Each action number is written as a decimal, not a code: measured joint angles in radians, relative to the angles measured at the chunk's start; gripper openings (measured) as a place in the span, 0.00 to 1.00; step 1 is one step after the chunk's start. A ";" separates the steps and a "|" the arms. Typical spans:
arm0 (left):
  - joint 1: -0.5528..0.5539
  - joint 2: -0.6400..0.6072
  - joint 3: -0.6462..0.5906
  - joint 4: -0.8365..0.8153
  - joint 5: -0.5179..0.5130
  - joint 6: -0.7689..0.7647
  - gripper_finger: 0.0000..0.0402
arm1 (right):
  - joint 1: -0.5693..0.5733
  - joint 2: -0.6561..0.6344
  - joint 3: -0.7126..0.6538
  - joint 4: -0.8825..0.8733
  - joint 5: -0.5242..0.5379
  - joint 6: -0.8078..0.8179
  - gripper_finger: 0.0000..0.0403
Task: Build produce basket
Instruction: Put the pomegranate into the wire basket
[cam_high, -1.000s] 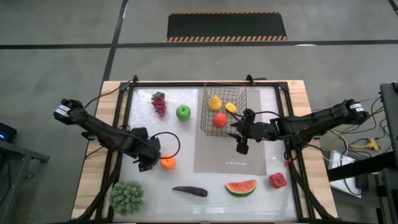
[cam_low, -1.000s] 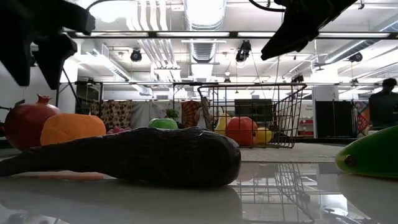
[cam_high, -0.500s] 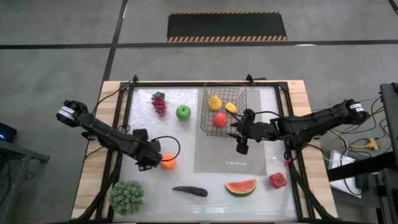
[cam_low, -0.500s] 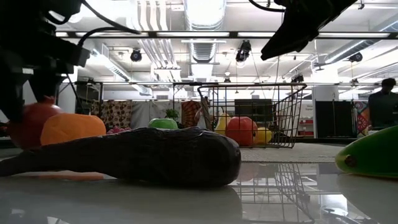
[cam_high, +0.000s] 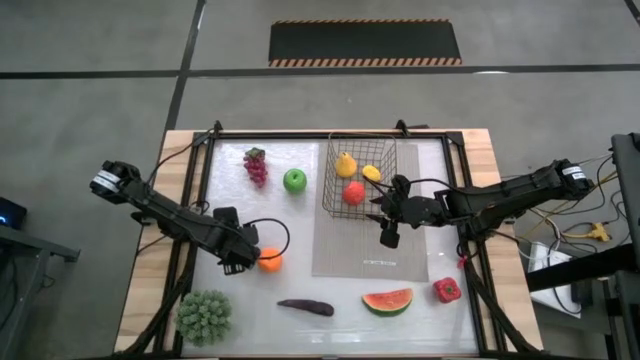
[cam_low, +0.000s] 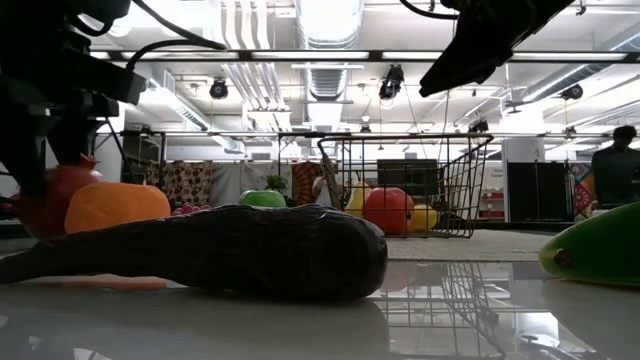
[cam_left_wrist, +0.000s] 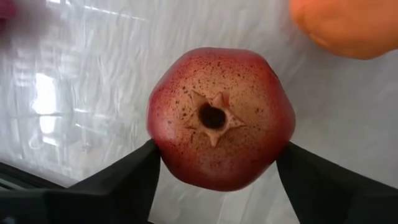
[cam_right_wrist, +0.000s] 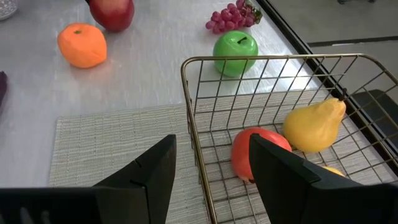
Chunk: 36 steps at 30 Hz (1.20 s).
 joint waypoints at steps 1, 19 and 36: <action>0.000 0.000 0.000 0.000 0.000 -0.002 0.68 | 0.000 0.000 0.000 0.000 0.000 0.000 0.46; 0.000 -0.046 0.265 -0.043 -0.102 -0.019 0.67 | 0.000 -0.008 0.000 -0.059 0.000 -0.002 0.46; 0.168 0.186 0.674 0.071 -0.207 0.207 0.67 | 0.037 -0.187 -0.090 -0.115 -0.002 -0.030 0.46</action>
